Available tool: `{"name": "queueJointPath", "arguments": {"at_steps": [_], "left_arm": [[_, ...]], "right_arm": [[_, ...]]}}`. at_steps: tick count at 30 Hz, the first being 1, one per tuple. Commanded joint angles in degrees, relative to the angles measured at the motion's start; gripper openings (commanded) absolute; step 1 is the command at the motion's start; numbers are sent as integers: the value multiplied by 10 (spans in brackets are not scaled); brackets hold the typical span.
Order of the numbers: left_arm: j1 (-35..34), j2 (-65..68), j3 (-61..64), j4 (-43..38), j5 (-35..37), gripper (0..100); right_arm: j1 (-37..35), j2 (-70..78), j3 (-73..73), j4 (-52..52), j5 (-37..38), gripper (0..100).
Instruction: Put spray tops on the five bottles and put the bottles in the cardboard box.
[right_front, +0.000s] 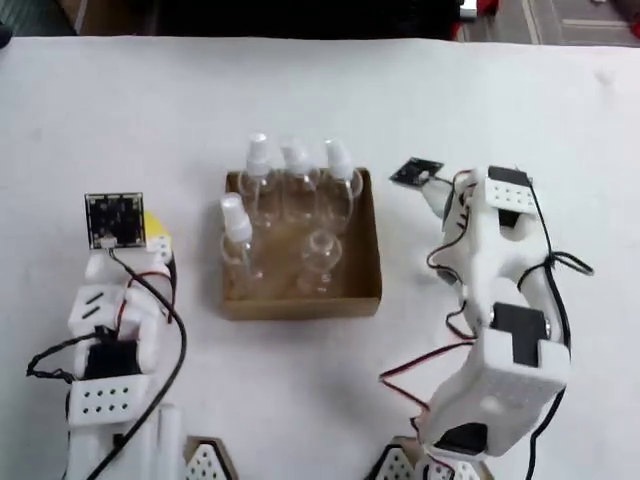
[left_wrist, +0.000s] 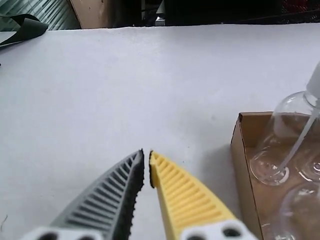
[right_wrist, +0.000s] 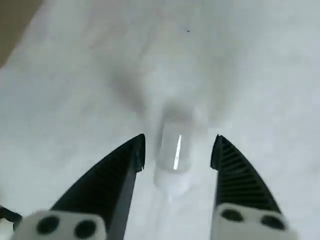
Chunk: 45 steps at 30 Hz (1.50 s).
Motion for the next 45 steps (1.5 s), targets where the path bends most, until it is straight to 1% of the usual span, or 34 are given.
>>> {"name": "queueJointPath", "arguments": {"at_steps": [1,5,10,11,13,19,21,26,31,33,37,39,42,45], "left_arm": [[18,-13,-9,-1,5,24],[20,-13,-9,-1,5,24],[20,-13,-9,-1,5,24],[20,-13,-9,-1,5,24],[20,-13,-9,-1,5,24],[20,-13,-9,-1,5,24],[20,-13,-9,-1,5,24],[20,-13,-9,-1,5,24],[20,-13,-9,-1,4,24],[20,-13,-9,-1,4,24],[20,-13,-9,1,4,24],[19,-13,-9,2,4,24],[17,-13,-9,3,4,24],[17,-13,-9,4,4,24]], "right_arm": [[9,14,-23,-33,3,191],[13,22,-22,-36,7,178],[13,24,-22,-40,7,17],[13,24,-22,-40,7,12],[13,23,-21,-39,7,36],[14,-18,-45,-23,4,29],[13,-57,-69,-3,3,13],[9,-203,-129,41,2,16],[-1,-377,-137,18,-1,16],[-15,-442,-137,8,-37,16],[-51,-558,-137,-7,-159,16],[-74,-606,-136,-7,-197,16],[-110,-679,-96,-27,-213,16],[-126,-756,-7,-87,-212,16]]}}
